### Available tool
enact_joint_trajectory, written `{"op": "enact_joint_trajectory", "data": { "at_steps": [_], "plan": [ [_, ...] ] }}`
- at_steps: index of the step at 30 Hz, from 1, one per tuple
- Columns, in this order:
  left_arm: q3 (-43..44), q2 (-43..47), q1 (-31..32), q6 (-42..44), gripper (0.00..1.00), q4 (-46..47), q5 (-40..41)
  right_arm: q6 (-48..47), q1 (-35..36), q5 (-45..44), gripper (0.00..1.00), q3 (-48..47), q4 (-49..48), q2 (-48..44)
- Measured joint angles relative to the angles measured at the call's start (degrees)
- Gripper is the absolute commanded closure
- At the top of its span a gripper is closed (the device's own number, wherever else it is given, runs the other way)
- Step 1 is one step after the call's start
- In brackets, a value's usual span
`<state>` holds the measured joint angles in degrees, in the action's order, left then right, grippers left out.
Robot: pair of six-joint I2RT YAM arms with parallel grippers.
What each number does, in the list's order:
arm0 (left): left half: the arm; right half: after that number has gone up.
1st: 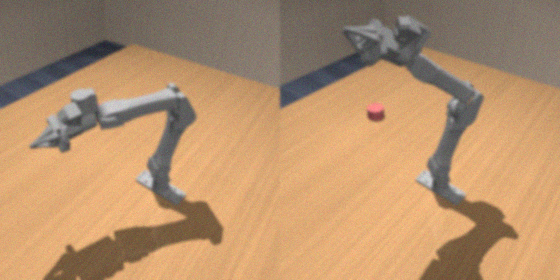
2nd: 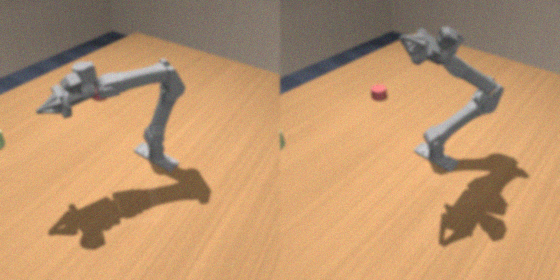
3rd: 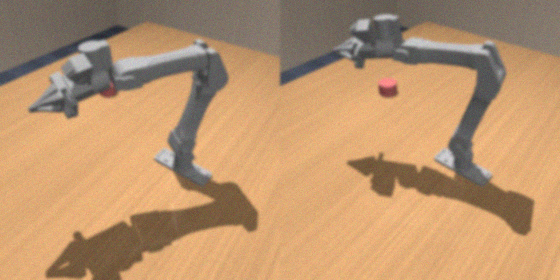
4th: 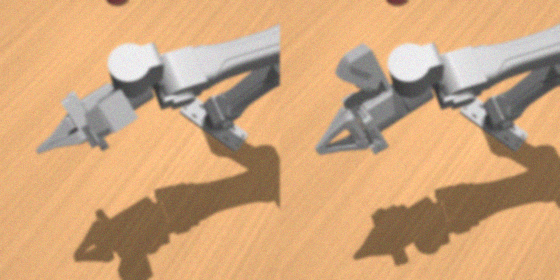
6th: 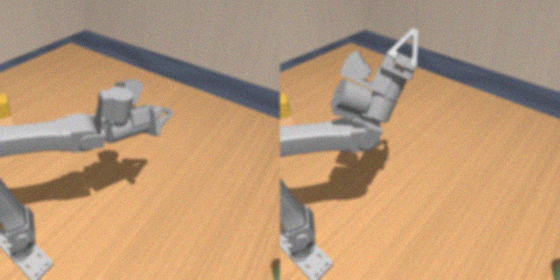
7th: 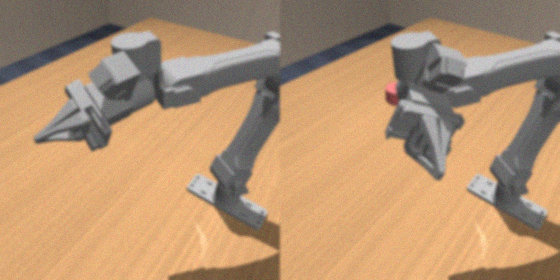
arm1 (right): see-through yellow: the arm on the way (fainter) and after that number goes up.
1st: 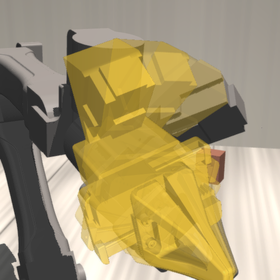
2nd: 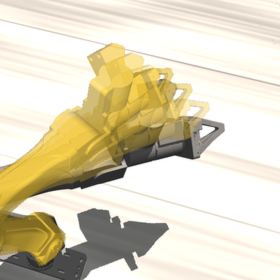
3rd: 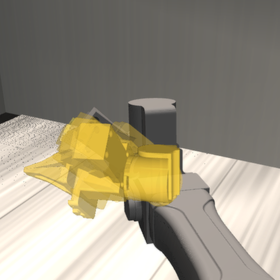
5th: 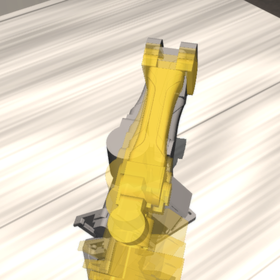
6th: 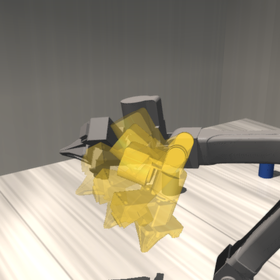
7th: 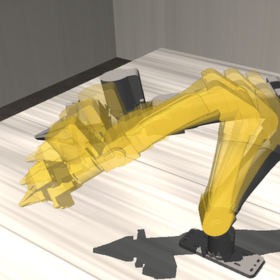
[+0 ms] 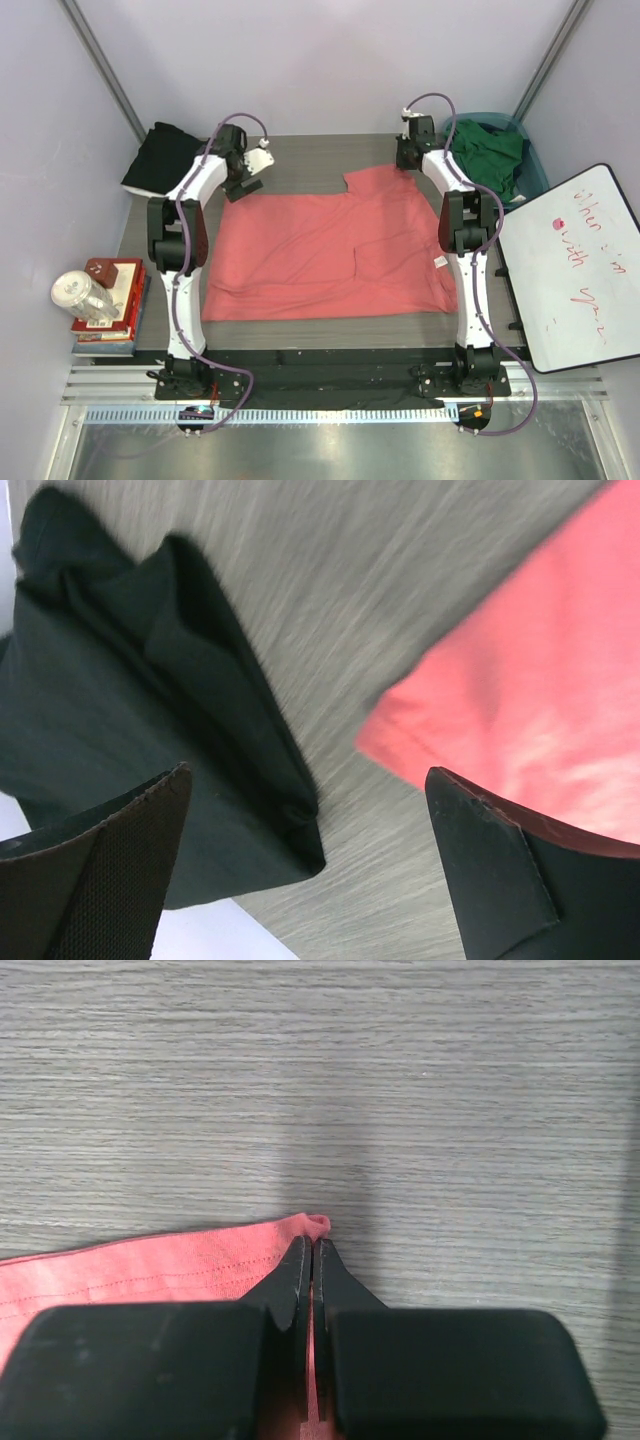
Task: Fold and stack the t-shirts
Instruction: Grap the side of the flattened tshirt furthest away from the robot with both arms
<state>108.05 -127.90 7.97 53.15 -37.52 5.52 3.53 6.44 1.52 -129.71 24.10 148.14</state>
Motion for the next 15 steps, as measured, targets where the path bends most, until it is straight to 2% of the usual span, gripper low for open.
{"op": "enact_joint_trajectory", "data": {
  "at_steps": [3,10,15],
  "plan": [
    [2.4,-1.7,-1.6,-1.1,0.00,-0.3,0.2,-0.8,0.0,-0.9,0.99,0.7,-0.3,-0.4],
    [16.3,-11.3,-4.9,-5.5,0.00,-5.7,-2.2,-3.0,0.3,-2.3,0.99,3.2,0.0,-2.2],
    [17.1,-12.5,-5.7,-6.3,0.00,-9.0,-6.3,-5.0,0.7,-3.1,0.99,3.5,1.1,-2.7]
  ]
}}
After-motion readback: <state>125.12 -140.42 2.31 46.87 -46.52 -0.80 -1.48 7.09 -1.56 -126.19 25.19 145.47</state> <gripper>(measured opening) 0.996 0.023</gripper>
